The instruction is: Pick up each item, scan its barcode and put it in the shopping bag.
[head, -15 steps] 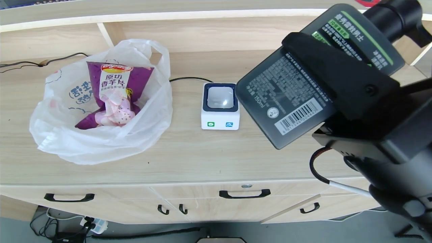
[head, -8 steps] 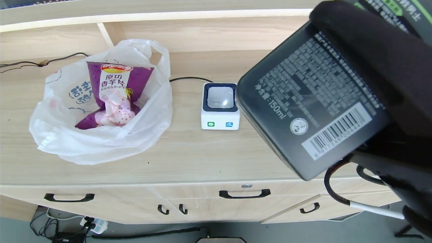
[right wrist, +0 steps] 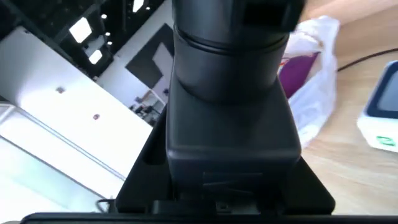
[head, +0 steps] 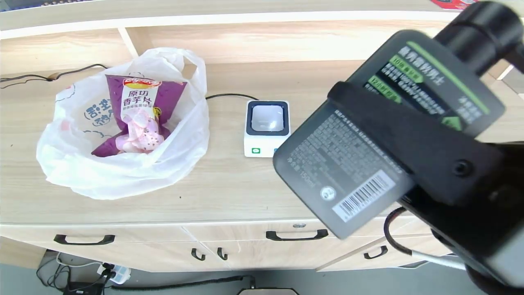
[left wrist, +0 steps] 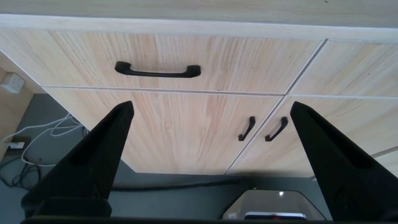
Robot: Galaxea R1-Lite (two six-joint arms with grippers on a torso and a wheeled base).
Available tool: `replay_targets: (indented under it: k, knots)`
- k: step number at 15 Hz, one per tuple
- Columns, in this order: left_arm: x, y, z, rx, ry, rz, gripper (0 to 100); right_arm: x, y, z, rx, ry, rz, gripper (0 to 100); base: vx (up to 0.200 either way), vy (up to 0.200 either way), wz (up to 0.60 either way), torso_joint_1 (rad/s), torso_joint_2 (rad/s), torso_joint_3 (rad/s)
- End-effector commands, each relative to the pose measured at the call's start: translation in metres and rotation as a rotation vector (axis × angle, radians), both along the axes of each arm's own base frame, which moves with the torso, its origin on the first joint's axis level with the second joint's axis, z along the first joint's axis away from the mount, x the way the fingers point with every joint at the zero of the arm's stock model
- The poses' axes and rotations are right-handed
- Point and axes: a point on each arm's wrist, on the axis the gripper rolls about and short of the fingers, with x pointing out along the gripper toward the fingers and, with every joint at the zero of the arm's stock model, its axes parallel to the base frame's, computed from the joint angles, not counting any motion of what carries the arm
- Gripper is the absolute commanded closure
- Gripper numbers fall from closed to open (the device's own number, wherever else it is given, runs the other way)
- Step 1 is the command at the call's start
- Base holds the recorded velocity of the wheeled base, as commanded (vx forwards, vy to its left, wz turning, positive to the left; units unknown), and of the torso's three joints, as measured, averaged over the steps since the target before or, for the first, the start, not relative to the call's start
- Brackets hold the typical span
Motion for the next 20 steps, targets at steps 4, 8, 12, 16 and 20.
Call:
replay_targets:
  k: [4,8,12,16,20]
  knots:
    - [0.000,0.000,0.000,0.005,0.000,0.001,0,0.098,-0.068,-0.026,-0.569,-0.251,-0.708,100,0.000,0.000,0.00,0.000,0.00,0.000]
    - [0.000,0.000,0.000,0.005,-0.001,-0.001,0,0.099,-0.073,-0.026,-0.597,-0.245,-0.793,100,-0.200,0.000,0.00,0.013,0.00,0.000]
    - [0.000,0.000,0.000,0.002,-0.001,0.001,0,0.099,-0.075,-0.030,-0.598,-0.220,-0.790,100,-0.050,0.000,0.00,0.001,0.00,0.001]
    - [0.000,0.000,0.000,0.002,-0.001,0.001,0,0.101,-0.079,-0.031,-0.590,-0.206,-0.798,100,0.000,0.200,0.00,0.008,0.00,0.004]
    - [0.000,0.000,0.000,0.000,-0.001,0.001,0,0.098,-0.080,-0.039,-0.609,-0.185,-0.788,100,0.000,0.200,0.00,0.006,0.00,0.004]
